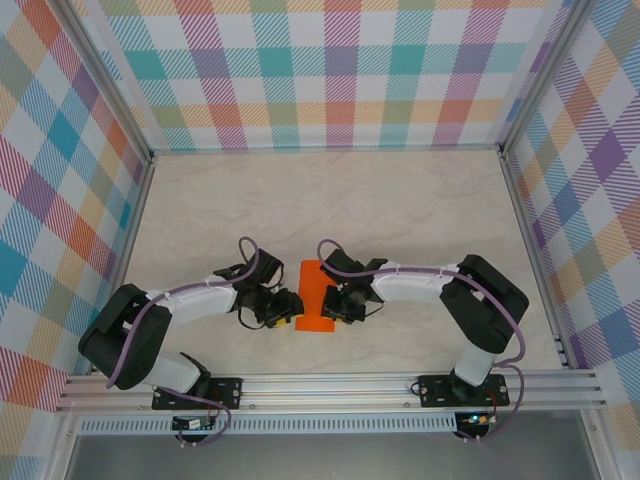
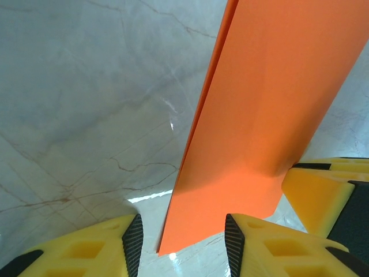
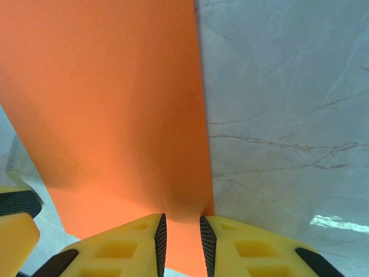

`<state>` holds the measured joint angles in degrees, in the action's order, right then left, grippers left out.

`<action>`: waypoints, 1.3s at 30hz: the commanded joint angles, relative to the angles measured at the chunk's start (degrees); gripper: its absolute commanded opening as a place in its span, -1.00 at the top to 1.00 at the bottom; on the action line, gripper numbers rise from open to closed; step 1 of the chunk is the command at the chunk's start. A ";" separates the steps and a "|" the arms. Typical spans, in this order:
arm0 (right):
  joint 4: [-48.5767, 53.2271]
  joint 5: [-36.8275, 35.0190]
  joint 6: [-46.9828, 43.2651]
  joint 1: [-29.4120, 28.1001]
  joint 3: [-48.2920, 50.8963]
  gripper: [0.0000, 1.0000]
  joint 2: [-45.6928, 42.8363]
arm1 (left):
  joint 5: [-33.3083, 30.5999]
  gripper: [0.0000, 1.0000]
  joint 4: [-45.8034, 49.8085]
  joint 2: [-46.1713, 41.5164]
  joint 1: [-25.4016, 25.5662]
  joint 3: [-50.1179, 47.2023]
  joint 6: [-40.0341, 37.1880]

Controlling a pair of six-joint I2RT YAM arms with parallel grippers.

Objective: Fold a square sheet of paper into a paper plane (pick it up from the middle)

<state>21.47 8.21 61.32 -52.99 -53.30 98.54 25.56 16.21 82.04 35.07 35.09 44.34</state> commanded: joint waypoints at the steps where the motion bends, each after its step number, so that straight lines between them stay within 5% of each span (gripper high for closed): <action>1: 3.82 -1.97 1.17 -0.37 2.31 0.46 3.42 | 1.44 0.14 -3.20 1.43 1.27 1.13 0.66; 25: 4.02 -2.17 1.35 -0.36 1.64 0.46 4.47 | 0.08 0.28 1.38 -1.48 1.93 0.15 0.62; 39: 3.66 -1.66 1.35 -0.37 1.14 0.45 5.26 | 1.59 0.31 -2.96 4.71 3.85 1.81 0.85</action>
<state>22.22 8.23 62.17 -52.99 -54.06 99.33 26.02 16.62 84.18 36.51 36.16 45.23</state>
